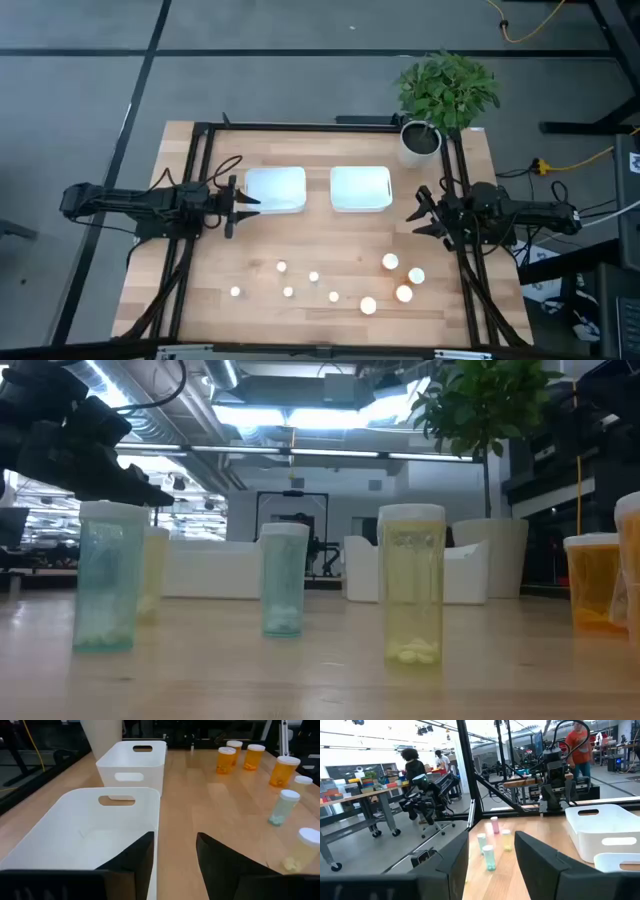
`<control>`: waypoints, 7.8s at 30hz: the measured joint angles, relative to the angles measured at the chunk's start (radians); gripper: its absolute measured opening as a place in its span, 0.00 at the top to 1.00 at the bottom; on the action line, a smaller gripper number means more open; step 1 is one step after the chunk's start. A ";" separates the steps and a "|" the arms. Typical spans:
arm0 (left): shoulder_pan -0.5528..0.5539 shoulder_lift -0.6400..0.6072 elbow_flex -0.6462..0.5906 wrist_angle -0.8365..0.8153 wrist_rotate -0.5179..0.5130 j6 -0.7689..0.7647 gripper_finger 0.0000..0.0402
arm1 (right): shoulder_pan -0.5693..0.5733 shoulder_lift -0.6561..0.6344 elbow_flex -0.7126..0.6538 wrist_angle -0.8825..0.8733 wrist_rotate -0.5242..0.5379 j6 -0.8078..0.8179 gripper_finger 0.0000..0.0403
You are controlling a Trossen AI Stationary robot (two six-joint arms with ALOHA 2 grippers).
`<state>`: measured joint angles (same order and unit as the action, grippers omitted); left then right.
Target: Pick and place medicine bottles into bin by pill shape (circle, oval)
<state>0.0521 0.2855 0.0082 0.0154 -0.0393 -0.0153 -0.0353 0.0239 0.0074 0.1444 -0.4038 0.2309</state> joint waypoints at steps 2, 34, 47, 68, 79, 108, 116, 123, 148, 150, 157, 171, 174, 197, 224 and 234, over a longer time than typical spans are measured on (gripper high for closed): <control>0.000 0.000 0.000 0.000 0.000 0.000 0.65 | 0.000 0.000 0.000 0.000 0.000 0.001 0.60; 0.000 0.000 0.000 0.000 0.000 0.000 0.65 | 0.000 0.000 0.000 0.000 0.000 0.000 0.60; 0.000 0.000 0.000 0.000 0.000 0.000 0.65 | 0.000 0.000 0.000 0.000 0.000 0.001 0.60; 0.000 0.000 0.000 0.000 0.000 0.000 0.65 | 0.000 0.015 0.015 0.052 0.294 -0.004 0.60; 0.000 0.000 0.000 0.000 0.000 0.000 0.65 | 0.000 0.376 0.315 -0.366 0.446 0.145 0.60; 0.000 0.000 0.000 0.000 0.000 0.000 0.65 | 0.450 0.893 0.740 -1.114 0.199 1.271 0.60; 0.000 0.000 0.000 0.000 0.000 0.000 0.65 | 0.576 0.998 0.783 -1.016 0.269 1.384 0.60; 0.000 0.000 0.000 0.000 0.000 0.000 0.65 | 0.608 1.070 0.905 -1.021 0.575 1.309 0.60; 0.000 0.000 0.000 0.000 0.000 0.000 0.65 | 0.688 1.240 0.975 -0.918 0.522 1.286 0.60; 0.000 0.000 0.000 0.000 0.000 0.000 0.65 | 0.713 1.252 0.975 -0.908 0.522 1.343 0.60; 0.000 0.000 0.000 0.000 0.000 0.000 0.65 | 0.779 1.283 0.974 -0.894 0.546 1.419 0.60; 0.000 0.000 0.000 0.016 -0.002 0.048 0.65 | 0.786 1.292 0.974 -0.896 0.594 1.412 0.60; -0.002 0.000 0.000 0.025 0.052 -0.002 0.65 | 0.786 1.292 0.974 -0.896 0.597 1.411 0.60; -0.631 0.323 0.211 -0.164 -0.129 -0.342 0.65 | 0.785 1.292 0.974 -0.896 0.594 1.411 0.60; -0.660 0.758 0.566 -0.399 -0.233 -0.342 0.65 | 0.779 1.292 0.974 -0.871 0.683 1.353 0.60; -0.660 0.758 0.566 -0.399 -0.233 -0.342 0.65 | 0.778 1.291 0.974 -0.874 0.853 1.281 0.51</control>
<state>-0.6079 1.0435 0.5743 -0.3832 -0.2722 -0.3569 0.7425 1.3151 0.9810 -0.7292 0.4494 1.5124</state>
